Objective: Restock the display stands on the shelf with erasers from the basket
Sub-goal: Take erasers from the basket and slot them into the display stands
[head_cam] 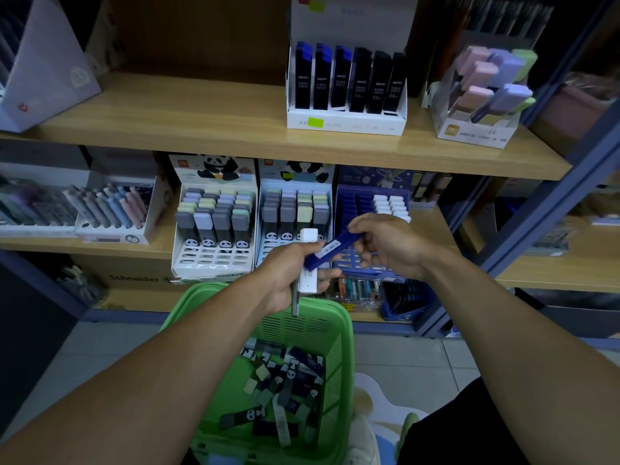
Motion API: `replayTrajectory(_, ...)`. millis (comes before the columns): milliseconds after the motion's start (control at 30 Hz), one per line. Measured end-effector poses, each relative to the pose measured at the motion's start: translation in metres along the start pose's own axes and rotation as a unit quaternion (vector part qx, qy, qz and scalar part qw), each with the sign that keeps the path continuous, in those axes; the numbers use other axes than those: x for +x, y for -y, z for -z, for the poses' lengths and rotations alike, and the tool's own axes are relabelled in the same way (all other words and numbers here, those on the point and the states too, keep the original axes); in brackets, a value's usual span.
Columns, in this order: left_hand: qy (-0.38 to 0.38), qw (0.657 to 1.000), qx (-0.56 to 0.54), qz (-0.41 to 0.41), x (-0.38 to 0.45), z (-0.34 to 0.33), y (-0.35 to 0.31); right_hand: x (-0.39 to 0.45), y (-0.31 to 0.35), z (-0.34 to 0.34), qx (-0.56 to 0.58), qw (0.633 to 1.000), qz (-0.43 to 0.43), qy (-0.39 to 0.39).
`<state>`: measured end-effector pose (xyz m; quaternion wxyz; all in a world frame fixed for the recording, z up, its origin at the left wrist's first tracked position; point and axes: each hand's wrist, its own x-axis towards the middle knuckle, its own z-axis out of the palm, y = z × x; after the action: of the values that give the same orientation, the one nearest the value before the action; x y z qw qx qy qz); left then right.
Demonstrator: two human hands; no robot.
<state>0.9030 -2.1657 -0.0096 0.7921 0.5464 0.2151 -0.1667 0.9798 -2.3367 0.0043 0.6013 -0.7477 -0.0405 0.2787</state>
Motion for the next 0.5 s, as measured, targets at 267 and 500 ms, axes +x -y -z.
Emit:
replayTrajectory(267, -0.090, 0.995, -0.042, 0.005, 0.011, 0.013, 0.002, 0.001, 0.002, 0.023, 0.052, 0.997, 0.027, -0.056)
replayTrajectory(500, -0.088, 0.995, -0.042, -0.006, 0.016, 0.010, 0.005, 0.009, -0.008, 0.023, -0.032, 0.996, 0.052, -0.070)
